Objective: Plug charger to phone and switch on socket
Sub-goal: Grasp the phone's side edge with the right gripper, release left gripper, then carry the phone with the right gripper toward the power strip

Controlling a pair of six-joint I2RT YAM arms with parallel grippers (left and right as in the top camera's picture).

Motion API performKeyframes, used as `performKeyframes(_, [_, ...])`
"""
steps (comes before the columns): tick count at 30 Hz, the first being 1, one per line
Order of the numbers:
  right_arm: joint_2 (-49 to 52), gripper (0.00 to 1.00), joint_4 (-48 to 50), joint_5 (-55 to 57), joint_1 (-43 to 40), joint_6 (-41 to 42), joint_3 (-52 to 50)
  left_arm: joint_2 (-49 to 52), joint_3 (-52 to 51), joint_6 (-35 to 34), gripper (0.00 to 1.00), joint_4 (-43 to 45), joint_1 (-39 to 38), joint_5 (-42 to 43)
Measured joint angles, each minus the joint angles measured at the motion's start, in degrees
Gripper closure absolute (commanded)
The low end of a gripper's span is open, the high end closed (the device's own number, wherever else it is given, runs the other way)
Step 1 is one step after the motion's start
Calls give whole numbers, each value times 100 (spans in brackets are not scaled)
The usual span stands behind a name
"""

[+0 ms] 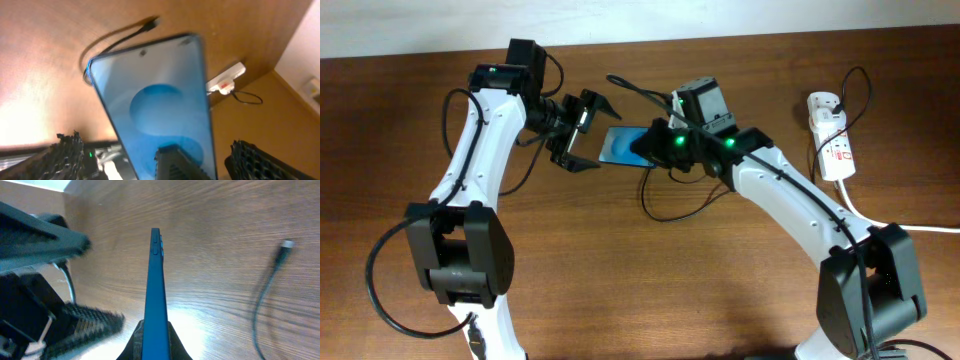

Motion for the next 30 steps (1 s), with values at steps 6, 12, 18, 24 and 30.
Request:
performKeyframes(6, [-367, 96, -422, -2, -313, -199, 0, 0, 0, 614, 1, 350, 0, -35])
performKeyframes(12, [-1139, 96, -885, 0, -905, -367, 0, 0, 0, 1139, 1, 831, 0, 72])
performKeyframes(18, [-1766, 96, -942, -153, -1285, -466, -146, 0, 0, 1287, 1, 1084, 0, 254])
performKeyframes(24, [-2793, 96, 308, -319, -1631, -184, -1521, 0, 0, 1292, 1, 1099, 0, 295])
performKeyframes(30, [-3209, 96, 2844, -522, -1797, 1141, -3217, 0, 0, 1292, 1, 1099, 0, 321])
